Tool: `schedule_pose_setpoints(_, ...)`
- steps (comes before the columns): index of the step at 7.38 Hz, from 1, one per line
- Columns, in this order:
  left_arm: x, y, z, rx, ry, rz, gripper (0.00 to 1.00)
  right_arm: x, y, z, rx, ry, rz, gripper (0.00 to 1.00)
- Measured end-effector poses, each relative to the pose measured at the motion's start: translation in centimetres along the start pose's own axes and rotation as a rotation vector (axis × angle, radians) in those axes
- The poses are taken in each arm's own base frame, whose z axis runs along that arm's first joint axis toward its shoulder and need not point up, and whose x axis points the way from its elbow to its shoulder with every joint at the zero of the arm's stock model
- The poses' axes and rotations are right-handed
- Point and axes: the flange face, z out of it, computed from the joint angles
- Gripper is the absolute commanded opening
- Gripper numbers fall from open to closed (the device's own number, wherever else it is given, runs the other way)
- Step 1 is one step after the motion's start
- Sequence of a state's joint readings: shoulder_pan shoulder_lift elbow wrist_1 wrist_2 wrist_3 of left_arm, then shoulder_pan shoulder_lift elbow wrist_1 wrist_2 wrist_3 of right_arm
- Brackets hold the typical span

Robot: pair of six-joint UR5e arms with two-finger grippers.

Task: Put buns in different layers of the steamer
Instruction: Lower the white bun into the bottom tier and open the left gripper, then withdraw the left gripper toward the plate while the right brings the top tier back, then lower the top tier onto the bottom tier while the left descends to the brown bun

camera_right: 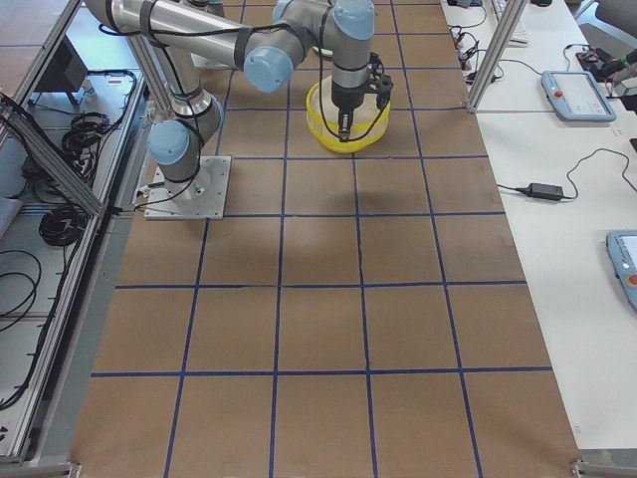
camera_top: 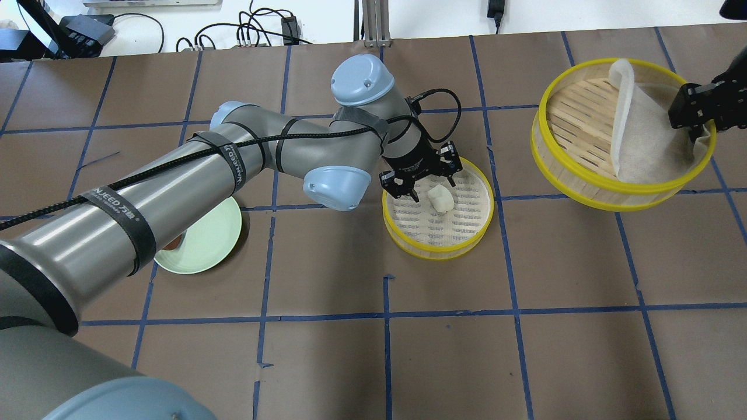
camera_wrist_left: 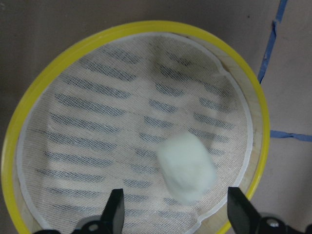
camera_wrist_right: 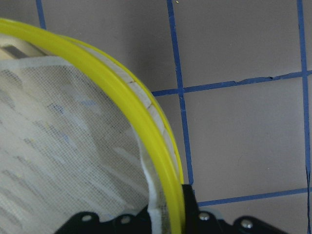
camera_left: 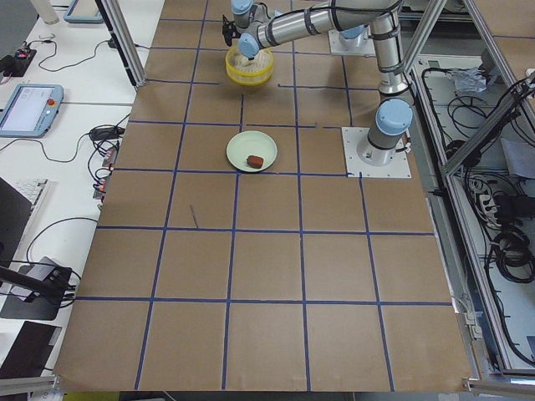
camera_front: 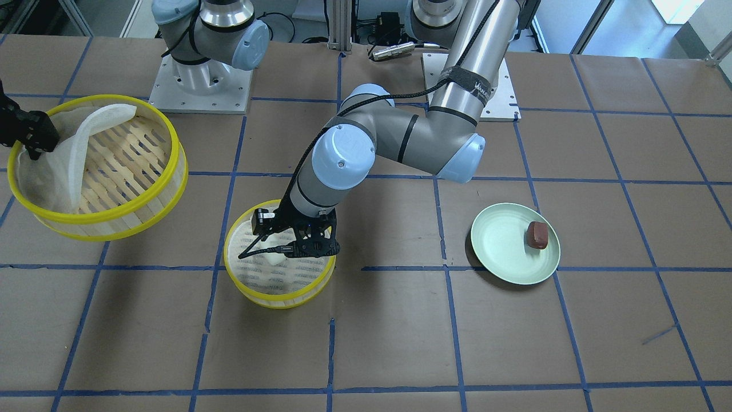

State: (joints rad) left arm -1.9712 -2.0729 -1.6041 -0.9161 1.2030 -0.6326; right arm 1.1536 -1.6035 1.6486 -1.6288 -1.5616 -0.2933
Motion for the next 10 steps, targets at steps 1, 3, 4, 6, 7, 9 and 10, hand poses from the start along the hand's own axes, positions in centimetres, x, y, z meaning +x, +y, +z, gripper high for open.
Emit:
schedule_pose_setpoints(1, 0.2, 0.3, -1.4, 0.027, -0.003, 0.011, 0.96, 0.0, 0.0, 0.0, -0.001, -0.001, 0.000, 0.18)
schedule_pose_setpoints(3, -2.2, -0.6, -4.9, 0.165, -0.155, 0.096, 1.00, -2.0, 0.3, -0.1, -0.003, -0.007, -0.011, 0.18)
schedule_pose_setpoints(4, -5.9, -2.8, -6.8, 0.204, -0.239, 0.116, 1.00, -5.6, 0.4, 0.4, -0.016, -0.001, -0.012, 0.18)
schedule_pose_setpoints(6, -16.1, -7.5, -10.4, 0.192, -0.325, 0.131, 1.00, -12.9, -0.6, 4.7, -0.078, 0.063, -0.013, 0.18)
schedule_pose_setpoints(7, -22.1, -9.0, -12.0, 0.161, -0.351, 0.152, 1.00, -14.9, -1.1, 6.5, -0.087, 0.081, 0.000, 0.17)
schedule_pose_setpoints(9, -30.3, -9.0, -15.4, 0.123, -0.368, 0.200, 0.99, -18.4, 0.0, 9.8, -0.107, 0.056, -0.007, 0.17)
schedule_pose_setpoints(10, -32.6, -8.4, -16.0, 0.111, -0.370, 0.216, 0.99, -20.0, 0.8, 11.6, -0.084, 0.043, -0.009, 0.17)
